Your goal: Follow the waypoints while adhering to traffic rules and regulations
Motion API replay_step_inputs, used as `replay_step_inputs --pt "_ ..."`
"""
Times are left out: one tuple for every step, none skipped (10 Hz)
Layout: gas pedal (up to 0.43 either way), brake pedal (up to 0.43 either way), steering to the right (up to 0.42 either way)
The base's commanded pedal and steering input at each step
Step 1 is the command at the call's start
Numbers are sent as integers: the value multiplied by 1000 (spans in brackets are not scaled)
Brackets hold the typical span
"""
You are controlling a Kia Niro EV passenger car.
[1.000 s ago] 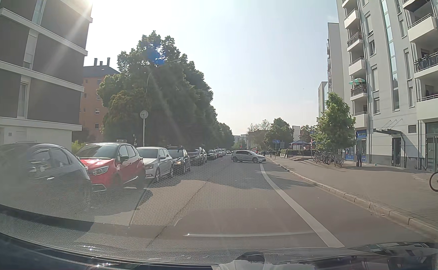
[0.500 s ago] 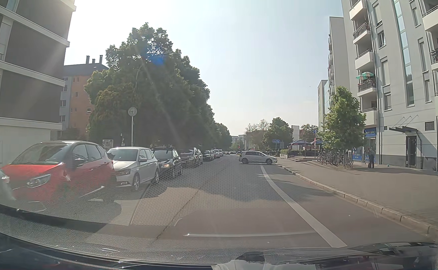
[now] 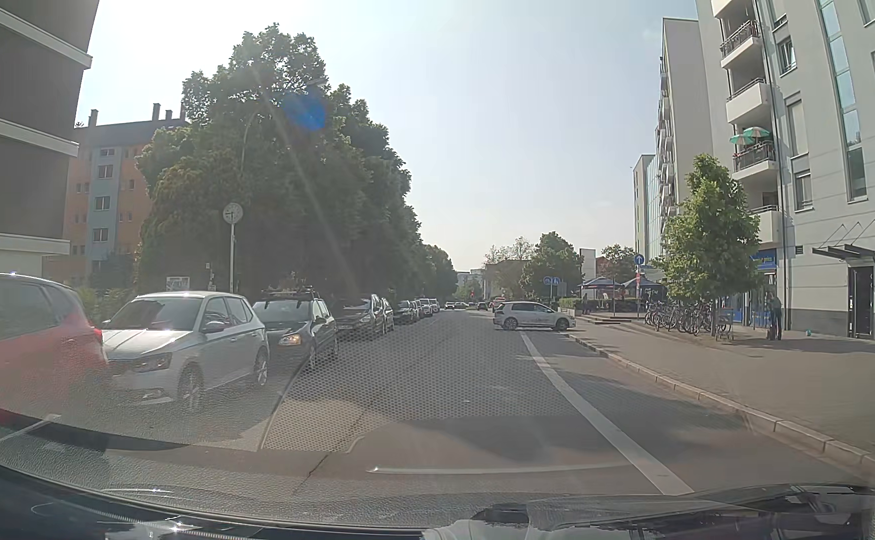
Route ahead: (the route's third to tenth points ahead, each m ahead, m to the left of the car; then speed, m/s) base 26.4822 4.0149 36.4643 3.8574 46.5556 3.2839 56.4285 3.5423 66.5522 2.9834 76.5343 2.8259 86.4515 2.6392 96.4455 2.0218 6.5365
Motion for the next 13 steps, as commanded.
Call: replay_step_inputs --pt "197 0 17" --pt "189 0 17" --pt "177 0 19" --pt "177 0 21" --pt "177 0 21" --pt "169 0 21" --pt "157 0 21" --pt "157 0 21" --pt "157 0 21" --pt "138 0 21" --pt "130 0 21" --pt "118 0 21" --pt "110 0 20"
